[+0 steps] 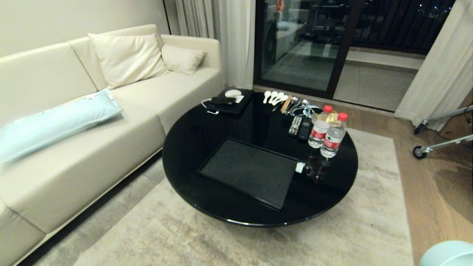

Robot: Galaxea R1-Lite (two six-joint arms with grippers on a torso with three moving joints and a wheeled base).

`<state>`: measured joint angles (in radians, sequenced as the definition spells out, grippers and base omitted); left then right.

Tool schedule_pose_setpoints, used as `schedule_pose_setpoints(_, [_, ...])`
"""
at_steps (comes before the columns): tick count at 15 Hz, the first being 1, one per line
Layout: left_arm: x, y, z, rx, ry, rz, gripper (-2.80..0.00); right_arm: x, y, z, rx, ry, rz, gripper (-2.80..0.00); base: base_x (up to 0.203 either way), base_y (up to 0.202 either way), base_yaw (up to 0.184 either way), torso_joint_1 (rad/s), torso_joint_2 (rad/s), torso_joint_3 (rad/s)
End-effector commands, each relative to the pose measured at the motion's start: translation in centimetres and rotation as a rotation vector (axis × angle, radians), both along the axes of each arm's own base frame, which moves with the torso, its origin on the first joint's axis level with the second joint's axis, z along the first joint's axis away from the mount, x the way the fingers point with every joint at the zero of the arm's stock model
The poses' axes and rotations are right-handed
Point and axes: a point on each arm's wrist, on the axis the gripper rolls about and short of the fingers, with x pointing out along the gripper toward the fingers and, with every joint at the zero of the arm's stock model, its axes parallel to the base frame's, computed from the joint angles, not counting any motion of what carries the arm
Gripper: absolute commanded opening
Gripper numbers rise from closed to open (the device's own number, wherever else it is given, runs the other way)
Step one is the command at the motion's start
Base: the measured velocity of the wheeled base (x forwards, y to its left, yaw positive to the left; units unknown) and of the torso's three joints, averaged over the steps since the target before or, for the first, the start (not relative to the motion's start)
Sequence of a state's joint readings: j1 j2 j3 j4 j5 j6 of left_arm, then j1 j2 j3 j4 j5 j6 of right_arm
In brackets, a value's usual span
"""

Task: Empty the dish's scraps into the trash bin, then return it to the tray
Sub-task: Put the bowl back to the table

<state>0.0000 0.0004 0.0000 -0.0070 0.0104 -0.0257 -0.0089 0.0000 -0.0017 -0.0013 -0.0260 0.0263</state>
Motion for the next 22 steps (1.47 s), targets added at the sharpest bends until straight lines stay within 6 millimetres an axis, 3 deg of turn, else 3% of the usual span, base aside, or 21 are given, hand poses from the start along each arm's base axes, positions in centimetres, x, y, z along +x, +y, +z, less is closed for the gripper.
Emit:
schedule_pose_setpoints(1, [0.00, 0.00, 0.01, -0.002, -0.001, 0.000, -2.80, 0.01, 0.00, 0.00, 0.000, 0.001, 0.000, -2.80, 0.000, 0.000, 0.000, 0.000, 0.00, 0.000])
schedule_pose_setpoints(6, [0.00, 0.00, 0.01, 0.000, -0.001, 0.000, -2.80, 0.00, 0.00, 0.00, 0.000, 0.000, 0.000, -2.80, 0.017, 0.000, 0.001, 0.000, 0.00, 0.001])
schedule_pose_setpoints(17, [0.00, 0.00, 0.01, 0.001, -0.001, 0.000, -2.80, 0.01, 0.00, 0.00, 0.000, 0.001, 0.000, -2.80, 0.182, 0.000, 0.001, 0.003, 0.00, 0.001])
schedule_pose_setpoints(22, [0.00, 0.00, 0.01, 0.001, -0.001, 0.000, -2.80, 0.01, 0.00, 0.00, 0.000, 0.001, 0.001, -2.80, 0.018, 0.000, 0.000, 0.003, 0.00, -0.001])
